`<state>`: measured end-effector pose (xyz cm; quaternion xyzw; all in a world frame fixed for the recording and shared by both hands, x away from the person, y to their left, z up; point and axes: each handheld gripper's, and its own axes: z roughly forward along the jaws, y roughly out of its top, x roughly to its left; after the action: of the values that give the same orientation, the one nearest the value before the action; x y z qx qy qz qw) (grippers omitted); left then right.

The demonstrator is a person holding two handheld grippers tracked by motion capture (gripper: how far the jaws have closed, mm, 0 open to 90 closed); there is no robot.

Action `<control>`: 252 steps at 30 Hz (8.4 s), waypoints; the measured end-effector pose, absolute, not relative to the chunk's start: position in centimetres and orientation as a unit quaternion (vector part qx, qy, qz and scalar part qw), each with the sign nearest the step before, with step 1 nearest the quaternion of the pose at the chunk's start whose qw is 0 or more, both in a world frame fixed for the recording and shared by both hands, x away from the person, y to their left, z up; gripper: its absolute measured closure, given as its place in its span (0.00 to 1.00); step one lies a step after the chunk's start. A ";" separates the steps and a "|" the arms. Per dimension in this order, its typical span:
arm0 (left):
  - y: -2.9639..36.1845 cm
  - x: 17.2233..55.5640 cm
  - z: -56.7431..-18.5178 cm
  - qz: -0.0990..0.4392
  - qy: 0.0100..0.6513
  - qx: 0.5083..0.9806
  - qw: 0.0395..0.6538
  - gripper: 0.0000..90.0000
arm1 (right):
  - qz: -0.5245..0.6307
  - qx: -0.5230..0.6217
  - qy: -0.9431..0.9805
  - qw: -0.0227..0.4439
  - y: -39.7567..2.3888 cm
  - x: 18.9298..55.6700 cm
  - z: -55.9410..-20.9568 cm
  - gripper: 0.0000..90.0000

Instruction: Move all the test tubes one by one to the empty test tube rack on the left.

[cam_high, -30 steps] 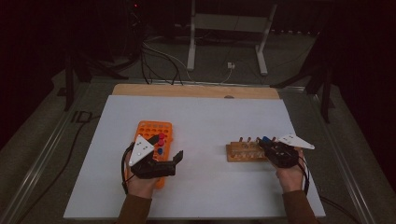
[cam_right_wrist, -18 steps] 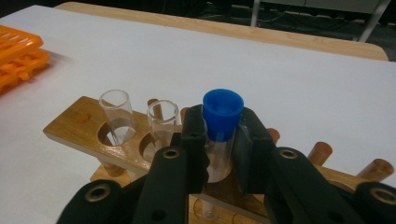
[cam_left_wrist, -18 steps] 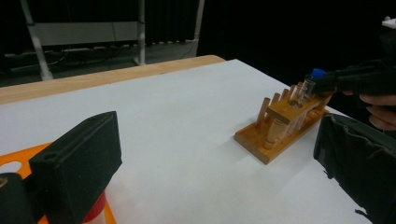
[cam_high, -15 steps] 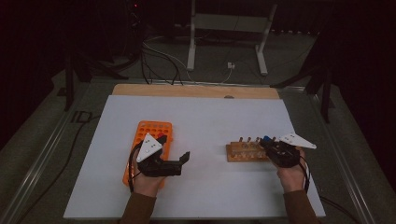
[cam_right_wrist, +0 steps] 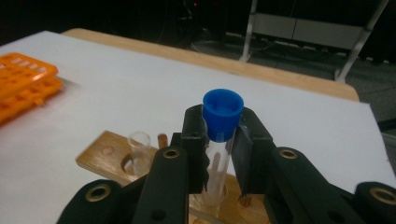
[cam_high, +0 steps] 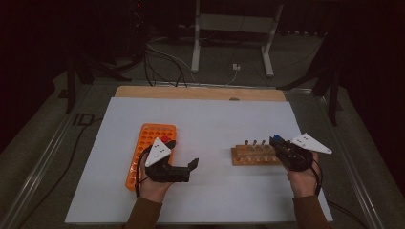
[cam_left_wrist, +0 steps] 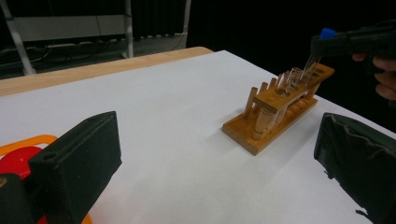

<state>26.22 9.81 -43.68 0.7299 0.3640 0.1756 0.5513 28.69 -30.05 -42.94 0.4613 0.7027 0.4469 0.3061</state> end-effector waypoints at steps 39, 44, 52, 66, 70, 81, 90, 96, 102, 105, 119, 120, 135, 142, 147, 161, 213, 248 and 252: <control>4.5 26.5 -43.6 0.174 0.336 0.752 0.540 0.03 | 0.506 0.375 0.743 0.225 -24.5 26.0 -40.1 0.85; 3.6 26.8 -43.8 0.168 0.331 0.751 0.546 0.04 | 0.507 0.372 0.747 0.217 -24.0 26.0 -40.4 0.85; 1.9 27.1 -44.3 0.162 0.317 0.762 0.540 0.09 | 0.510 0.367 0.751 0.201 -23.1 26.1 -40.7 0.85; -0.7 26.6 -44.8 0.162 0.282 0.781 0.533 0.35 | 0.509 0.347 0.765 0.187 -21.4 25.9 -41.4 0.85; -1.2 26.6 -45.0 0.153 0.270 0.787 0.533 0.52 | 0.510 0.342 0.768 0.183 -21.1 25.8 -41.5 0.84; -1.5 26.2 -44.9 0.162 0.251 0.796 0.526 0.86 | 0.511 0.339 0.770 0.177 -20.9 25.7 -41.5 0.84; -0.4 26.3 -44.8 0.178 0.270 0.791 0.520 0.86 | 0.537 0.363 0.741 0.175 -22.1 26.0 -41.1 0.41; 1.1 26.4 -44.8 0.185 0.289 0.783 0.518 0.86 | 0.536 0.379 0.729 0.194 -22.7 26.2 -40.9 0.22; 2.8 26.2 -44.6 0.189 0.300 0.778 0.518 0.86 | 0.525 0.391 0.730 0.198 -23.4 26.7 -41.3 0.12; 3.6 26.1 -44.6 0.192 0.307 0.776 0.517 0.86 | 0.519 0.396 0.730 0.201 -23.7 26.8 -41.6 0.09; 7.5 25.5 -44.3 0.207 0.326 0.763 0.519 0.86 | 0.513 0.413 0.721 0.215 -24.4 27.0 -41.7 0.00; 7.7 25.4 -44.3 0.208 0.326 0.763 0.519 0.86 | 0.513 0.413 0.720 0.216 -24.4 27.0 -41.7 0.00; 11.3 24.7 -44.3 0.221 0.332 0.752 0.525 0.86 | 0.512 0.416 0.720 0.218 -24.6 27.1 -41.8 0.00; 12.9 24.5 -44.5 0.232 0.340 0.751 0.517 0.86 | 0.512 0.415 0.719 0.218 -24.6 27.0 -41.8 0.00; 14.1 24.0 -45.1 0.236 0.348 0.756 0.502 0.86 | 0.513 0.415 0.719 0.219 -24.7 27.0 -41.7 0.00; 15.7 24.0 -46.8 0.245 0.368 0.764 0.471 0.86 | 0.513 0.410 0.722 0.218 -24.4 26.9 -41.8 0.00; 16.7 23.2 -44.6 0.212 0.408 0.738 0.494 0.46 | 0.512 0.413 0.719 0.222 -25.1 27.2 -41.9 0.00; 10.6 25.9 -43.5 0.197 0.386 0.734 0.522 0.01 | 0.462 0.456 0.721 0.242 -29.1 29.2 -44.3 0.48; 10.6 25.8 -43.5 0.197 0.384 0.734 0.525 0.01 | 0.458 0.459 0.724 0.237 -29.0 29.5 -44.9 0.58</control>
<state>25.80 10.57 -43.50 0.7340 0.3835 0.1970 0.5247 29.49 -29.00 -44.89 0.4592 0.7235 0.4577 0.2369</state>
